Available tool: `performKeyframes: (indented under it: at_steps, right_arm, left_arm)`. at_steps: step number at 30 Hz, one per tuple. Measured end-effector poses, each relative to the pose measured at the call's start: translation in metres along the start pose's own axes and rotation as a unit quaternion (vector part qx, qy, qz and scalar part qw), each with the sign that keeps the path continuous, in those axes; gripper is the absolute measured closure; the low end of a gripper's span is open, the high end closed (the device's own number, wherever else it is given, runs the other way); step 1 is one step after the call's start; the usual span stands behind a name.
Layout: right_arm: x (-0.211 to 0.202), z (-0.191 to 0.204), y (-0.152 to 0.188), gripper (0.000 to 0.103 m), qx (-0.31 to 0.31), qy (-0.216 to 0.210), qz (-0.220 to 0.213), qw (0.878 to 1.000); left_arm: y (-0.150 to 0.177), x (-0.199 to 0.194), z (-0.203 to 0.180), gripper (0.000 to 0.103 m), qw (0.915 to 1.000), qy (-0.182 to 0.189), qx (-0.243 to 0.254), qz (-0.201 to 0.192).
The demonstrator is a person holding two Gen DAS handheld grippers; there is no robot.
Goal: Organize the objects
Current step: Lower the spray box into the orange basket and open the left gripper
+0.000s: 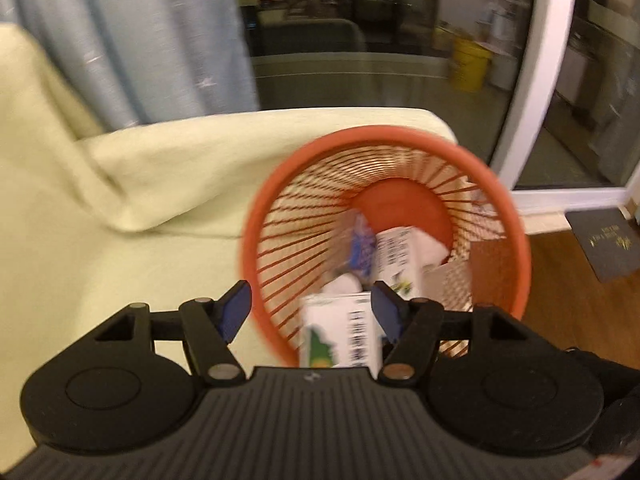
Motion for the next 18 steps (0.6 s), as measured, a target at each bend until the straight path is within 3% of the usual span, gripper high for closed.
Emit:
performKeyframes:
  at_steps: [7, 11, 14, 18]
  right_arm:
    - [0.000, -0.003, 0.000, 0.093, 0.003, -0.001, 0.000, 1.000]
    - [-0.001, -0.003, 0.000, 0.093, 0.005, -0.002, -0.001, 1.000]
    - [-0.002, -0.003, 0.001, 0.093, 0.004, -0.002, -0.001, 1.000]
    - [-0.002, -0.003, 0.002, 0.093, 0.005, -0.002, 0.000, 1.000]
  left_arm:
    - [0.034, -0.032, 0.040, 0.041, 0.9976, -0.051, -0.047, 0.000]
    - [0.069, -0.052, 0.066, 0.041, 0.9921, -0.092, -0.085, 0.005]
    - [0.104, -0.068, 0.088, 0.040, 0.9838, -0.133, -0.118, 0.019]
    - [0.162, -0.089, 0.117, 0.039, 0.9649, -0.195, -0.169, 0.049]
Point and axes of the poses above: each gripper's, at about its wrist camera, not at the fingertips, and x roughly the way its jaws point, z to its left, y to its underside, the point moved 4 cm from there along x, roughly the way its jaws point, and after that the axes turned 4 degrees about x, right-handed, at the moved point
